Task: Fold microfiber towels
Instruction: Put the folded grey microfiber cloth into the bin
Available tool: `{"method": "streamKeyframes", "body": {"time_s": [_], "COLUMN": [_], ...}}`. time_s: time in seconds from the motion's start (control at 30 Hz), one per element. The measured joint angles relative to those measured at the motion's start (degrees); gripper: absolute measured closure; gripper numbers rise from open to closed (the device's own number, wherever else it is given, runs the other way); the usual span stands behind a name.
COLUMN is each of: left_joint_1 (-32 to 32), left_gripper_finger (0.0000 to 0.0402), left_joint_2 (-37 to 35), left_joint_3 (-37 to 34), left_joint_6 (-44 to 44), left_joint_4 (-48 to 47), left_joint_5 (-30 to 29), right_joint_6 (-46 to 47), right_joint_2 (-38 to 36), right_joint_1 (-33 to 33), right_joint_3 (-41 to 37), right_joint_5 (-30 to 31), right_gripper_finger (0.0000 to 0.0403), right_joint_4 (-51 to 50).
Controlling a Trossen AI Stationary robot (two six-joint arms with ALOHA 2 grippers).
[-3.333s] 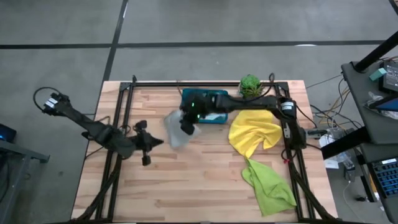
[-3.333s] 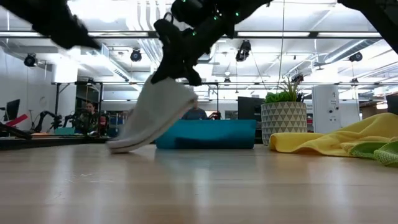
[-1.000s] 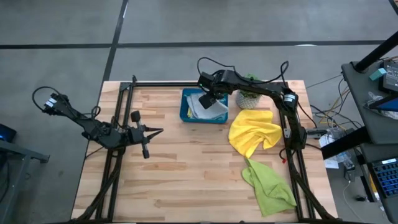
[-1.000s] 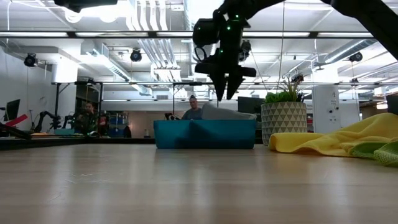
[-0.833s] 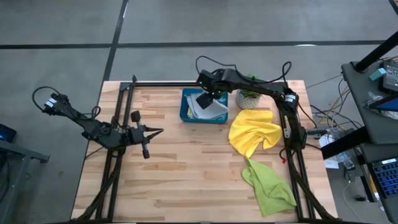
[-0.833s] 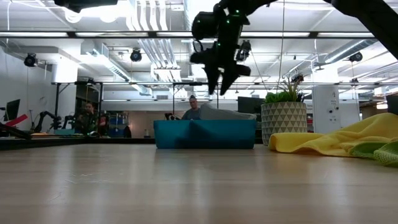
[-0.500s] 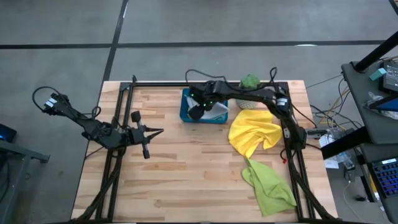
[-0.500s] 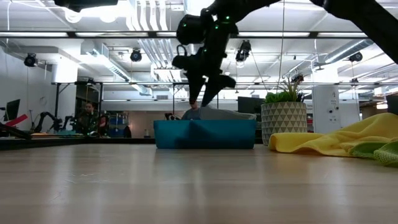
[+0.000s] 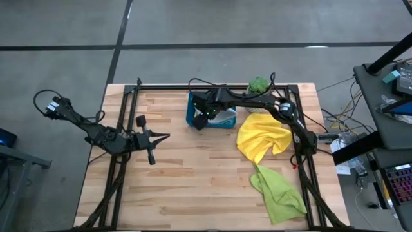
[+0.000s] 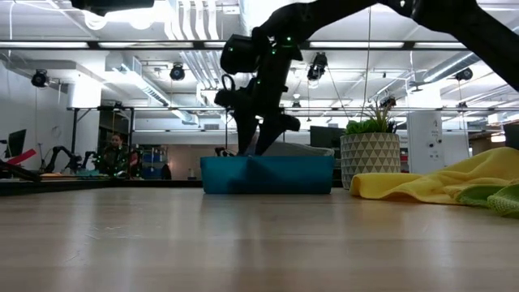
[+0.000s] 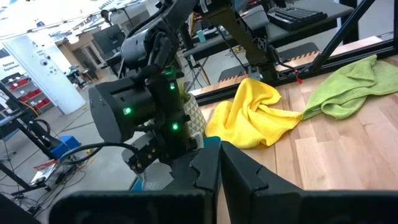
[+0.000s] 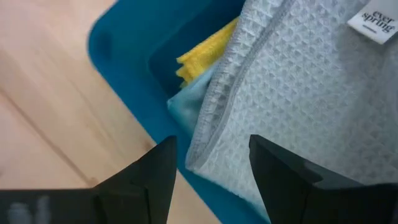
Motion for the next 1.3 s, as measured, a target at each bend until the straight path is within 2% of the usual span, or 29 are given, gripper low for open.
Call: {"method": "streamKeyframes", "body": {"time_s": [0.2, 0.33, 0.43, 0.6, 0.67, 1.3], "left_joint_1": [0.0, 0.0, 0.0, 0.0, 0.0, 0.0], "left_gripper_finger": [0.0400, 0.0400, 0.0400, 0.0400, 0.0400, 0.0400], "left_joint_2": [0.0, 0.0, 0.1, 0.2, 0.2, 0.2], "left_joint_3": [0.0, 0.0, 0.0, 0.0, 0.0, 0.0], "left_joint_6": [0.2, 0.3, 0.3, 0.3, 0.3, 0.3], "left_joint_4": [0.0, 0.0, 0.0, 0.0, 0.0, 0.0], "left_joint_5": [0.0, 0.0, 0.0, 0.0, 0.0, 0.0], "right_joint_6": [1.6, 1.9, 2.4, 2.4, 2.1, 2.5], "right_joint_2": [1.7, 2.2, 2.2, 2.2, 2.2, 2.6], "right_joint_1": [0.3, 0.3, 0.3, 0.3, 0.3, 0.3], "right_joint_3": [0.0, 0.0, 0.0, 0.0, 0.0, 4.4], "right_joint_5": [0.1, 0.0, 0.0, 0.0, 0.0, 0.5], "right_gripper_finger": [0.0214, 0.0232, 0.0268, 0.0362, 0.0385, 0.0394], "right_joint_4": [0.0, 0.0, 0.1, 0.2, 0.6, 9.7]}}
